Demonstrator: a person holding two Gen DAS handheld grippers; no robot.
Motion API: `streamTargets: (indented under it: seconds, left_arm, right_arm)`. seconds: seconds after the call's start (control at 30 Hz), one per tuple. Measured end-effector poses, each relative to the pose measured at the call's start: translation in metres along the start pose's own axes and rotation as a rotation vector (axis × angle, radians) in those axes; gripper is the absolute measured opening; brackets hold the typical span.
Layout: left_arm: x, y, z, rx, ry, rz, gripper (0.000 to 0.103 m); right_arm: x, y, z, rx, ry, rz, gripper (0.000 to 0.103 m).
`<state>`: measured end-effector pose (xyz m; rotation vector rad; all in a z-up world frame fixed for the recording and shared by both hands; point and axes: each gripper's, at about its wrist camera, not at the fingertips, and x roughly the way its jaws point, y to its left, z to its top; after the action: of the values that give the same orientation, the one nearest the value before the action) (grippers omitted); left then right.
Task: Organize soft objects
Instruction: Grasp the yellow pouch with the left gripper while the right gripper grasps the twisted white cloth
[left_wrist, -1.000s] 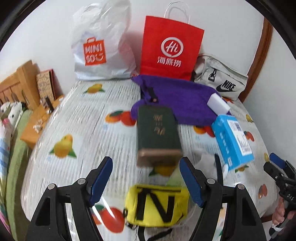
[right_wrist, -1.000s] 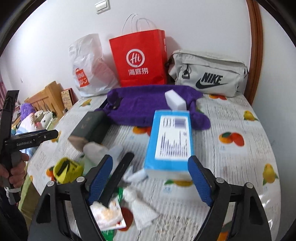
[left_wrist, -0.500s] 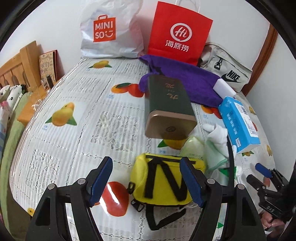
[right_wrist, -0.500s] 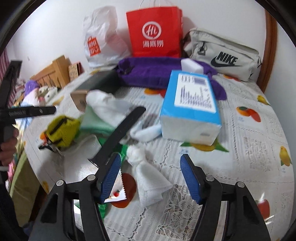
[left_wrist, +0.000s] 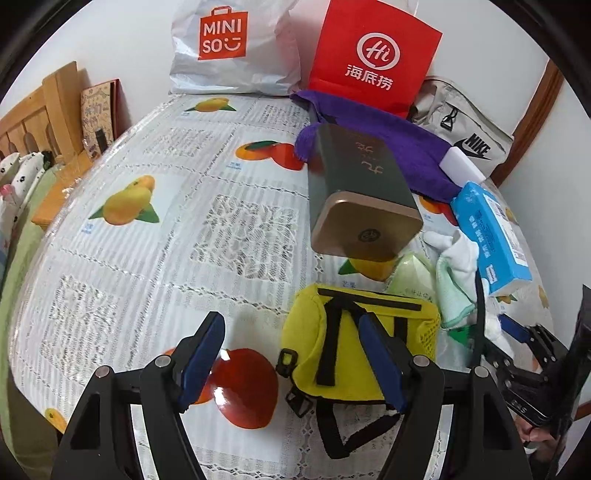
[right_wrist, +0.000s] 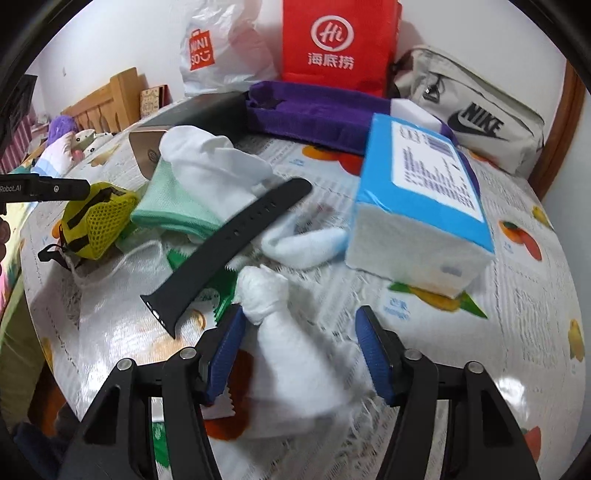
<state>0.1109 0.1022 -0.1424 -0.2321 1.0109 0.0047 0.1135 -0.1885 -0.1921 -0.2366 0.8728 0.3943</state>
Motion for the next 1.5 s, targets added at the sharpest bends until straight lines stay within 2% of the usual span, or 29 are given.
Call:
streamTargets:
  seconds: [0.07,0.13,0.17,0.4,0.47,0.57,0.63,0.87,0.9,1.17,1.5]
  left_arm:
    - [0.002,-0.001,-0.001,0.006,0.006,-0.019,0.073]
    - [0.007,-0.002,-0.002,0.011,0.019,-0.026,0.073]
    - [0.009,-0.003,-0.002,0.01,0.023,-0.028,0.073]
    - [0.02,-0.006,-0.005,0.025,-0.009,-0.004,0.073]
    - [0.021,-0.006,-0.005,0.027,-0.024,-0.009,0.067]
    - [0.022,-0.006,-0.005,0.034,-0.043,-0.008,0.051]
    - [0.023,-0.008,-0.005,0.048,-0.038,-0.04,0.033]
    - [0.014,-0.003,-0.008,0.021,-0.042,-0.073,0.029]
    - [0.011,-0.002,-0.008,0.019,-0.048,-0.073,0.024]
    - [-0.01,-0.001,-0.004,0.028,-0.082,-0.051,0.024]
    - [-0.033,-0.001,0.005,0.008,-0.117,-0.068,0.024]
  right_arm:
    - [0.0,0.002,0.001,-0.009,-0.016,0.008,0.029]
    - [-0.001,0.0,0.002,-0.008,-0.011,0.014,0.014]
    - [-0.002,-0.001,0.002,-0.003,-0.009,0.017,0.013]
    - [-0.016,-0.024,-0.012,0.055,0.0,-0.015,0.011]
    - [-0.018,-0.035,-0.019,0.095,0.011,-0.028,0.011]
    - [-0.02,-0.047,-0.027,0.146,0.007,-0.023,0.011]
    - [-0.02,-0.049,-0.028,0.156,0.007,-0.019,0.011]
    - [-0.02,-0.049,-0.029,0.155,-0.003,-0.029,0.011]
    - [-0.02,-0.05,-0.03,0.163,-0.003,-0.025,0.011]
    - [-0.022,-0.056,-0.026,0.208,-0.003,-0.004,0.01]
    - [-0.041,-0.058,-0.014,0.243,-0.038,0.031,0.01]
